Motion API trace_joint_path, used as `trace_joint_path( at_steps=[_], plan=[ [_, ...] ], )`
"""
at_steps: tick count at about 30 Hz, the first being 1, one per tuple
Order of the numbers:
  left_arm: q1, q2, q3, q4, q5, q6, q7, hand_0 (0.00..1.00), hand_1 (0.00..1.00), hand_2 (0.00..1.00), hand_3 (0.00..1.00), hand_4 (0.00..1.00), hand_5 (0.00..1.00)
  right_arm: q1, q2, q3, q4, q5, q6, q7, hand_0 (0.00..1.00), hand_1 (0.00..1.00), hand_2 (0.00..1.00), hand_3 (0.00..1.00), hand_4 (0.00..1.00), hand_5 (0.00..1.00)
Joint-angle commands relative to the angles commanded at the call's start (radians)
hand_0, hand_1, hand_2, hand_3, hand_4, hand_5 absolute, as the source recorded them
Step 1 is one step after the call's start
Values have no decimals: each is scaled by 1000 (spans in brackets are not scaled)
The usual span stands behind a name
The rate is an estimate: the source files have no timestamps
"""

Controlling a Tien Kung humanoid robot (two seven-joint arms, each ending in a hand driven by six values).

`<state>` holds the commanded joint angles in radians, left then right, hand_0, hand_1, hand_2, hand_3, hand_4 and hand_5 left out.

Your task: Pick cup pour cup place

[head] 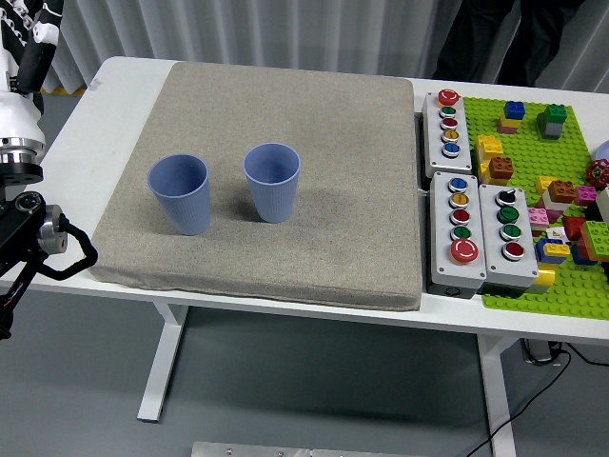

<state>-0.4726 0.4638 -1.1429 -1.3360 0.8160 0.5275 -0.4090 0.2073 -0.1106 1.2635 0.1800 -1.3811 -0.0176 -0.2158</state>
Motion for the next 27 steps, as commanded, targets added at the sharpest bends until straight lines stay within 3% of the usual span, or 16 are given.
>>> trace_joint_path(
  at_steps=[4, 5, 11, 16, 17, 22, 23, 27],
  plan=[
    [-47, -2, -6, 62, -123, -37, -18, 838, 818, 902, 965, 928, 706, 4, -1, -4, 0, 6, -1, 1, 689, 659, 580, 583, 2, 2],
    [-60, -4, -10, 77, -143, -47, -17, 795, 781, 827, 920, 942, 705, 6, -1, -5, 0, 7, -1, 2, 688, 658, 581, 584, 2, 2],
    [-117, -19, -20, 144, -221, -102, -14, 790, 771, 810, 907, 921, 718, 15, -1, -7, 0, 7, -1, 1, 688, 658, 581, 584, 2, 2],
    [-131, -31, -34, 172, -325, -211, 19, 790, 771, 810, 907, 921, 718, 18, 1, -9, 0, 12, -1, -1, 688, 658, 581, 584, 2, 2],
    [-130, -33, -37, 177, -330, -234, 30, 808, 784, 827, 912, 980, 915, 19, 1, -9, 0, 12, -1, -1, 687, 658, 581, 584, 2, 2],
    [-127, -43, -56, 197, -342, -325, 75, 808, 784, 827, 912, 980, 915, 18, 3, -9, 0, 11, 0, -2, 687, 658, 581, 584, 2, 2],
    [-128, -49, -62, 210, -372, -353, 85, 818, 803, 837, 893, 858, 998, 17, 4, -9, 0, 11, -1, -3, 688, 658, 581, 584, 2, 2],
    [-136, -64, -79, 261, -471, -403, 97, 818, 803, 837, 893, 858, 998, 16, 4, -14, 0, 13, 1, -4, 688, 658, 581, 584, 2, 2]
  ],
)
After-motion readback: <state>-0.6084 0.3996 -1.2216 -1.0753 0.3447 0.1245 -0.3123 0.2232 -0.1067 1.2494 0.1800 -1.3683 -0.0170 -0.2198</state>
